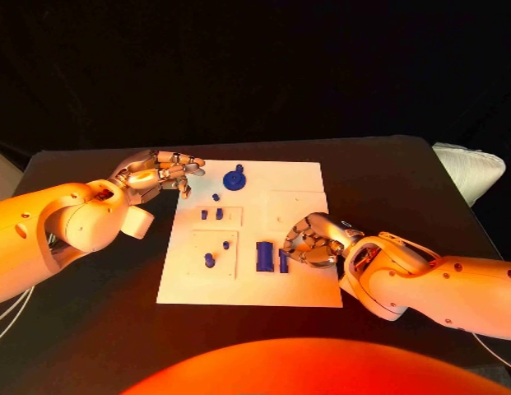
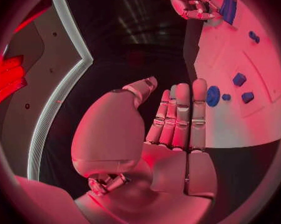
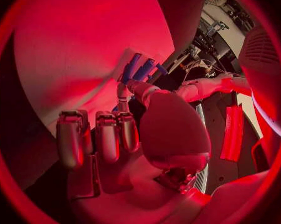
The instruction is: Assemble the parts on the task board
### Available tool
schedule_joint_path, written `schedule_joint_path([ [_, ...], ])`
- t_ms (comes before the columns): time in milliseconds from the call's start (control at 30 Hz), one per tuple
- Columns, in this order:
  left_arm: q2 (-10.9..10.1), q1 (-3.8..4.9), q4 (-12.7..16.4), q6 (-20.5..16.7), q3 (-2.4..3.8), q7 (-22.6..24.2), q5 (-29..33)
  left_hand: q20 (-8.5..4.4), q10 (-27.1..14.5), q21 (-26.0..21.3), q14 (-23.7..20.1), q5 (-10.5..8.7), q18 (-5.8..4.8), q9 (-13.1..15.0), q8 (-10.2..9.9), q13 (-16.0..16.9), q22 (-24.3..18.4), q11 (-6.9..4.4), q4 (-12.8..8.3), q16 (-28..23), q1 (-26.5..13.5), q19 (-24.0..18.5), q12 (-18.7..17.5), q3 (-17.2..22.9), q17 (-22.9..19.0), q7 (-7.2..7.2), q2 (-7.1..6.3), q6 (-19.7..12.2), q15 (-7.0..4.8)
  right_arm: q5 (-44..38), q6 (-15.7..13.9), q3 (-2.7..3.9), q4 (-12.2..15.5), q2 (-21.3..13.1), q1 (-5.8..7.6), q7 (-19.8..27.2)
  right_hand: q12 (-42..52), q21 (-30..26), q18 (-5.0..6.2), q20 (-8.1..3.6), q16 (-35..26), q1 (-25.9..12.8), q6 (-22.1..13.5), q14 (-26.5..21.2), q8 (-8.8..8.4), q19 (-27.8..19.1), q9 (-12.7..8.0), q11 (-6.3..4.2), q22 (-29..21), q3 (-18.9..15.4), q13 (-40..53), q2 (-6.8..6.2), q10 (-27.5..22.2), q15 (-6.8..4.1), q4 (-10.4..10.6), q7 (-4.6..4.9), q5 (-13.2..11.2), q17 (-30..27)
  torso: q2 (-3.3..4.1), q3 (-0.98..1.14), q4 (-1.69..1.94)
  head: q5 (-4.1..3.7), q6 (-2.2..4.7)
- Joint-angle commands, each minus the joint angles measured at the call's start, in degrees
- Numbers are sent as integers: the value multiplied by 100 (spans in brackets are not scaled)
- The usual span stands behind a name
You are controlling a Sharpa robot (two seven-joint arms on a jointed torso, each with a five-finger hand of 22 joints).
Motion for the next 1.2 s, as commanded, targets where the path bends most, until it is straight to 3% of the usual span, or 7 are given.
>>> schedule_joint_path([
  [33, 6, 1, 8, 85, 4, 30, -20, 1, -16, -35, -33, -6, 82, -5, 15, 7, -4, -12, 35, -17, 53, -20, 33, -3, 9, -5, 16, -25, -16, 170, -151, -20, 32, 1, -29, 301, 6, 22, -45, -19, 36, -69, -1, 598, -16, 507, 3, -34, 1401, -10, 1416, 19, 538, -46, 48, -47, 37, 1507, -2, -2, 1, 4, 1],
  [433, 8, 1, 6, 84, 4, 26, -21, 1, -18, -34, -33, -7, 82, -8, 9, 7, -1, -11, 40, -18, 57, -17, 35, -5, 9, -1, 15, -36, -16, 351, -332, -19, 64, -26, -29, 528, -33, -10, -39, -15, 36, -55, -49, 598, -54, 500, -17, -25, 1393, -66, 1399, -50, 524, -38, 61, -35, 32, 1507, 4, 2, -2, -1, 1],
  [767, 14, 1, 5, 90, 4, 24, -21, 1, -18, -34, -33, -7, 82, -8, 9, 7, -1, -11, 40, -18, 57, -17, 35, -5, 9, -1, 15, -36, -16, 221, -293, -19, 45, -2, -29, 417, 0, 11, -43, -17, 36, 466, 19, 598, -57, 504, -38, -33, 1398, 89, 1414, -18, 534, -44, -282, -43, -344, 1507, 4, 3, 4, -7, 1],
  [900, 14, 1, 6, 88, 4, 23, -21, 1, -18, -34, -33, -7, 82, -8, 9, 7, -1, -11, 40, -18, 57, -17, 35, -5, 9, -1, 15, -36, -16, 103, -80, -19, 9, 11, -29, 262, 4, 17, -44, -23, 36, 674, 101, 598, -28, 505, -37, -44, 1400, 243, 1416, 90, 535, -53, -447, -55, -481, 1507, 3, -2, 2, -3, 1],
  [1200, 8, 1, 8, 83, 4, 20, -21, 1, -18, -34, -33, -7, 82, -8, 9, 7, -1, -11, 40, -18, 57, -17, 35, -5, 9, -1, 15, -36, -16, -72, 353, -18, -38, 27, -28, 66, 58, 67, -53, -26, 36, 759, 160, 598, 23, 516, -12, -47, 1413, 334, 1439, 182, 554, -56, -552, -56, -553, 1507, -1, -2, -1, -6, 1],
])
